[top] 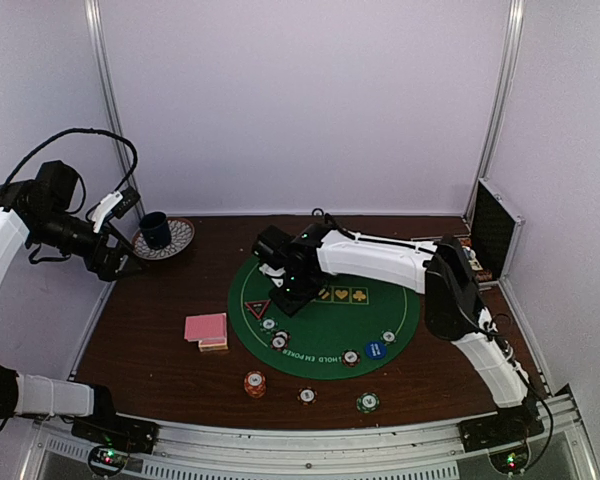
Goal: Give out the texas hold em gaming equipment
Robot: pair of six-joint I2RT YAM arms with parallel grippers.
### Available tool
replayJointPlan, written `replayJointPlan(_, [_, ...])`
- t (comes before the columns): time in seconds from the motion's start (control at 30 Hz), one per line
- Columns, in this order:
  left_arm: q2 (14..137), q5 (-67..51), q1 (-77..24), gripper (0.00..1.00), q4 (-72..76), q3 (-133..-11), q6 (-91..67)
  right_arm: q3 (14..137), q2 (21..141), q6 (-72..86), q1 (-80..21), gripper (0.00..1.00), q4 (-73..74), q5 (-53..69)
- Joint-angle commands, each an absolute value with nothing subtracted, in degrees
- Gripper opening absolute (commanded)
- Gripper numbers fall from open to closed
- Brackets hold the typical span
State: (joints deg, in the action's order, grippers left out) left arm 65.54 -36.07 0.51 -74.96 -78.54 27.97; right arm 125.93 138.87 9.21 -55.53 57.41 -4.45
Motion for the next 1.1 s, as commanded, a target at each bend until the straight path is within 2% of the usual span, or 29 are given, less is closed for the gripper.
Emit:
replayJointPlan(0.0, [65.43,-37.42,0.26,0.97,-73.33,-79.77,28.32,129.70,141.95,8.62,-55.09,0.26,56.72,-3.89])
replayJointPlan(0.37, [65.38,-37.66,0.18,0.98,-73.36,-79.37,28.51,133.47,146.27,8.95,-54.02,0.31,57.04,-2.29])
replayJointPlan(0.5, [65.38,-37.60,0.23,0.98,-73.33,-79.23,28.48,133.89,146.54,8.99,-53.81,0.43,57.65,-2.03])
replayJointPlan(0.57, [65.31,-37.89,0.25,0.98,-73.31,-79.11,28.56,134.02,146.39,8.90,-53.79,0.53,57.99,-2.20])
replayJointPlan(0.7, [65.40,-38.22,0.18,0.98,-73.34,-79.10,28.42,134.19,145.68,8.75,-53.79,0.62,58.66,-2.43])
replayJointPlan(1.07, [65.13,-37.25,0.18,0.98,-73.37,-79.19,28.37,130.32,134.63,8.17,-56.81,0.65,58.84,-4.95])
